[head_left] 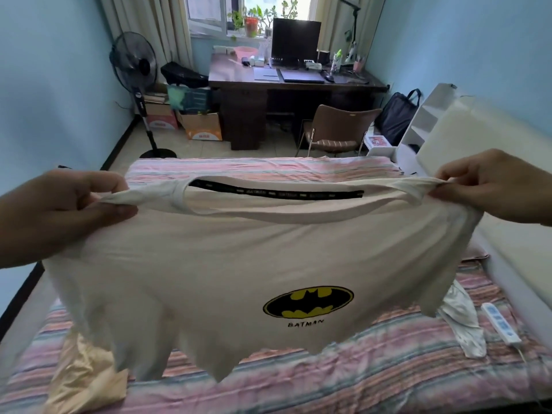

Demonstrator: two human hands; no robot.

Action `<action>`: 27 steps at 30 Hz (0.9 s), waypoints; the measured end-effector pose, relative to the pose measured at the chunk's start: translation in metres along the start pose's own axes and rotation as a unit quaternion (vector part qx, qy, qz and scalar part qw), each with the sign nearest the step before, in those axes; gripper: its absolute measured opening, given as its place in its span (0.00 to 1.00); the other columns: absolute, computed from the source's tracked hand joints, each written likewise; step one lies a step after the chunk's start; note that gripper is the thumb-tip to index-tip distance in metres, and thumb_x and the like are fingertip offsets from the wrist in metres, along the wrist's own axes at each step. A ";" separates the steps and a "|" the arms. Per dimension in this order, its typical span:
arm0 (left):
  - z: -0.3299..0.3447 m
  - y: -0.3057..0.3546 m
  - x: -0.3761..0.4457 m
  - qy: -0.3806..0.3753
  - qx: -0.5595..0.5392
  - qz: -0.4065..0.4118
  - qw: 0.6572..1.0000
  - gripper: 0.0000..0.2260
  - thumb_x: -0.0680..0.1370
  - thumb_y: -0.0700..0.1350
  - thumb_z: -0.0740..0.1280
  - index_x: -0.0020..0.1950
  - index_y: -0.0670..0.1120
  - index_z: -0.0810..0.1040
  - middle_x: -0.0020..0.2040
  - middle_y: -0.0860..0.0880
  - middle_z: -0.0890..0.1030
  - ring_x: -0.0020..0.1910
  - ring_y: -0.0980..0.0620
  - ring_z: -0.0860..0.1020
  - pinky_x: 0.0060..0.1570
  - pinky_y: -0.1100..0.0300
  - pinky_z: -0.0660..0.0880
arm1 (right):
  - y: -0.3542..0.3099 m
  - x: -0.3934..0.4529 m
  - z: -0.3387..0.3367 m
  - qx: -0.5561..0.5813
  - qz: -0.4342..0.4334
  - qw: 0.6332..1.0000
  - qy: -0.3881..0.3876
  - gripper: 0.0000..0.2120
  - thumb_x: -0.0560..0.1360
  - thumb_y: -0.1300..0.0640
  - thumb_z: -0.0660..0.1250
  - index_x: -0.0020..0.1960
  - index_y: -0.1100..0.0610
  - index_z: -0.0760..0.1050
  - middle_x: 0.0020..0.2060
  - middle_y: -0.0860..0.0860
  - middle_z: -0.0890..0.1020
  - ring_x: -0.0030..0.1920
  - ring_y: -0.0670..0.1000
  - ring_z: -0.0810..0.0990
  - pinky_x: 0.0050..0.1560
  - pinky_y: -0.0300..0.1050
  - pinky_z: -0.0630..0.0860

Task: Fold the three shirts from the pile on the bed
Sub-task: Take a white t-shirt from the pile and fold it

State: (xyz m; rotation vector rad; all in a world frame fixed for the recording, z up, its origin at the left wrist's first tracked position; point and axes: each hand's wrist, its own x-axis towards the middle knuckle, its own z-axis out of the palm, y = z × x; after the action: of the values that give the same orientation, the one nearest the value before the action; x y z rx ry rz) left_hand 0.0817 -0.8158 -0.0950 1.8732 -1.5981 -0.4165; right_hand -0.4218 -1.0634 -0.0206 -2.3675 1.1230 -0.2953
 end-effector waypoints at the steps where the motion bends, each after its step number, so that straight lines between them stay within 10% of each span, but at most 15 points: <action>1: 0.003 0.001 0.002 -0.010 0.004 0.010 1.000 0.10 0.76 0.55 0.70 0.39 0.51 0.79 0.28 0.40 0.78 0.26 0.38 0.75 0.21 0.52 0.71 | 0.000 0.005 0.002 -0.004 0.004 1.000 -0.007 0.07 0.71 0.44 0.68 0.39 0.46 0.83 0.26 0.54 0.80 0.29 0.48 0.65 0.27 0.35 0.62; 4: 0.020 0.012 0.011 -0.018 -0.026 0.024 0.999 0.08 0.78 0.47 0.69 0.38 0.50 0.78 0.25 0.41 0.74 0.26 0.36 0.70 0.20 0.51 0.65 | 0.008 0.026 0.011 -0.019 0.020 0.999 -0.031 0.08 0.76 0.53 0.70 0.39 0.50 0.83 0.28 0.57 0.81 0.30 0.47 0.67 0.29 0.36 0.62; 8: 0.048 0.014 0.033 -0.068 -0.079 -0.038 0.994 0.07 0.74 0.50 0.66 0.42 0.51 0.82 0.28 0.51 0.80 0.26 0.60 0.76 0.31 0.70 0.73 | 0.028 0.071 0.038 -0.033 0.063 0.995 -0.068 0.09 0.77 0.54 0.70 0.39 0.48 0.83 0.23 0.41 0.79 0.26 0.40 0.72 0.35 0.37 0.69; 15: 0.137 -0.059 0.090 -0.067 -0.115 -0.158 0.978 0.07 0.79 0.49 0.68 0.50 0.47 0.84 0.44 0.48 0.86 0.42 0.53 0.82 0.40 0.65 0.76 | 0.096 0.160 0.126 -0.113 0.093 0.972 -0.182 0.13 0.80 0.51 0.66 0.42 0.57 0.81 0.36 0.56 0.80 0.37 0.52 0.74 0.38 0.46 0.67; 27: 0.277 -0.174 0.151 -0.081 0.083 -0.261 0.958 0.14 0.77 0.47 0.70 0.31 0.49 0.79 0.30 0.47 0.76 0.34 0.45 0.75 0.33 0.57 0.65 | 0.192 0.250 0.286 -0.144 0.128 0.968 -0.159 0.11 0.79 0.53 0.66 0.43 0.57 0.82 0.38 0.55 0.82 0.42 0.56 0.78 0.39 0.46 0.71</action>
State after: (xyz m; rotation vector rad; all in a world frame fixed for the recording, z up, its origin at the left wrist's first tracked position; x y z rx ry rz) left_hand 0.0781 -1.0222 -0.3902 2.4484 -1.2456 -0.6918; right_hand -0.2769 -1.2604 -0.3688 -2.3599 1.3630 0.3504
